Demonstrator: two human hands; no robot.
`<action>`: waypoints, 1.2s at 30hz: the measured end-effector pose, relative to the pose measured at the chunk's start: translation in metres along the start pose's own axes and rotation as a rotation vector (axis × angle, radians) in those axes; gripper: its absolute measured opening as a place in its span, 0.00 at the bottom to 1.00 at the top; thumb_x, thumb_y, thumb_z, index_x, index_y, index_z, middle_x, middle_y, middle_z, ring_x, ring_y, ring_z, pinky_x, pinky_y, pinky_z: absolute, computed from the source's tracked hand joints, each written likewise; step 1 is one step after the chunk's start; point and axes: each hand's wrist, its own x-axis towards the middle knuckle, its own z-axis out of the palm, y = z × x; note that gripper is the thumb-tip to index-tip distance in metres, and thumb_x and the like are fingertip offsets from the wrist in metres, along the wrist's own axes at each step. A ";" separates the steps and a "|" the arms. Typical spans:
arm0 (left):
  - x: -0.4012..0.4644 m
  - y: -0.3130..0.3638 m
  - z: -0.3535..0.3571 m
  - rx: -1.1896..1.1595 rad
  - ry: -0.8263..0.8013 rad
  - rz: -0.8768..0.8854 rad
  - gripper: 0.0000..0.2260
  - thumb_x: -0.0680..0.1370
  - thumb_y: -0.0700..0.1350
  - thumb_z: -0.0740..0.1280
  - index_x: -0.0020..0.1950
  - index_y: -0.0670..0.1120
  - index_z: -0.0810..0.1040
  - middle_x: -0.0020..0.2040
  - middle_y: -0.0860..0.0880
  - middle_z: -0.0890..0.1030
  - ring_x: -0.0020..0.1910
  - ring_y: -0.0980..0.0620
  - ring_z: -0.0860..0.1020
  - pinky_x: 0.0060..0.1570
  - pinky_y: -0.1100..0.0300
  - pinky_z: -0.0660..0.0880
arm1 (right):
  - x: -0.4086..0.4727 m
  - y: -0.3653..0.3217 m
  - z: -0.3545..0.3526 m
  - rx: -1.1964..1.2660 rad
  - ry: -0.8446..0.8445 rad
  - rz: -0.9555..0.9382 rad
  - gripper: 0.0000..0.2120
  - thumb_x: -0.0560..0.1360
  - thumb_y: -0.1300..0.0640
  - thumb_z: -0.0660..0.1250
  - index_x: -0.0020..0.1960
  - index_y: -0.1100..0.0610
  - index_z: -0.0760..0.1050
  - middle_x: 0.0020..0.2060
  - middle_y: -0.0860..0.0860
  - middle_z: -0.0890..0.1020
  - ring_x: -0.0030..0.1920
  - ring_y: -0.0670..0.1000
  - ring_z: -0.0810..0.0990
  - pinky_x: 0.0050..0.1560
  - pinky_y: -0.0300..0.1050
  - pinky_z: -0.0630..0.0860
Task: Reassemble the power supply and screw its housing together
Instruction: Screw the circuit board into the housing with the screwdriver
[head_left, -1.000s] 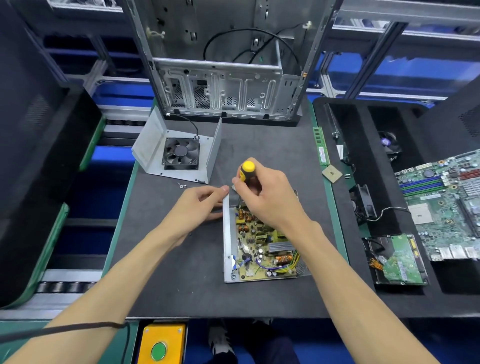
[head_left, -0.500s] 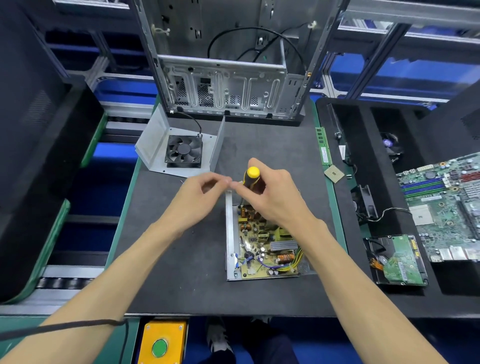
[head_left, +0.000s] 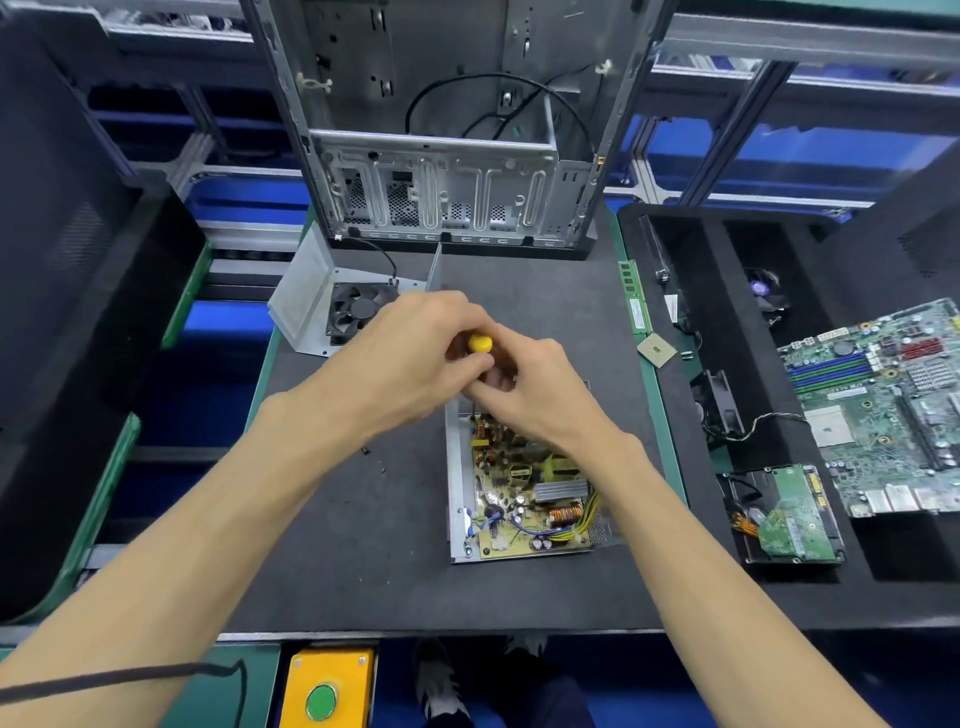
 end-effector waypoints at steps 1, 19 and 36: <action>0.000 0.001 -0.002 0.001 -0.026 0.019 0.08 0.76 0.42 0.72 0.54 0.47 0.85 0.45 0.52 0.82 0.46 0.48 0.79 0.51 0.46 0.77 | -0.002 0.000 -0.002 0.030 -0.002 -0.011 0.09 0.74 0.52 0.69 0.47 0.37 0.75 0.28 0.45 0.76 0.30 0.45 0.74 0.36 0.36 0.71; 0.007 0.025 -0.007 0.275 -0.089 -0.176 0.05 0.79 0.49 0.67 0.49 0.48 0.77 0.44 0.47 0.81 0.46 0.43 0.80 0.44 0.51 0.75 | -0.002 0.009 0.008 0.131 0.094 0.034 0.14 0.67 0.41 0.68 0.41 0.50 0.70 0.27 0.46 0.77 0.28 0.46 0.72 0.34 0.43 0.74; 0.008 0.028 -0.007 0.225 -0.069 -0.133 0.09 0.79 0.53 0.68 0.47 0.48 0.74 0.40 0.53 0.76 0.45 0.46 0.77 0.44 0.51 0.74 | -0.008 0.008 0.005 0.229 0.041 0.071 0.13 0.71 0.49 0.71 0.43 0.57 0.72 0.27 0.52 0.80 0.28 0.55 0.78 0.35 0.50 0.78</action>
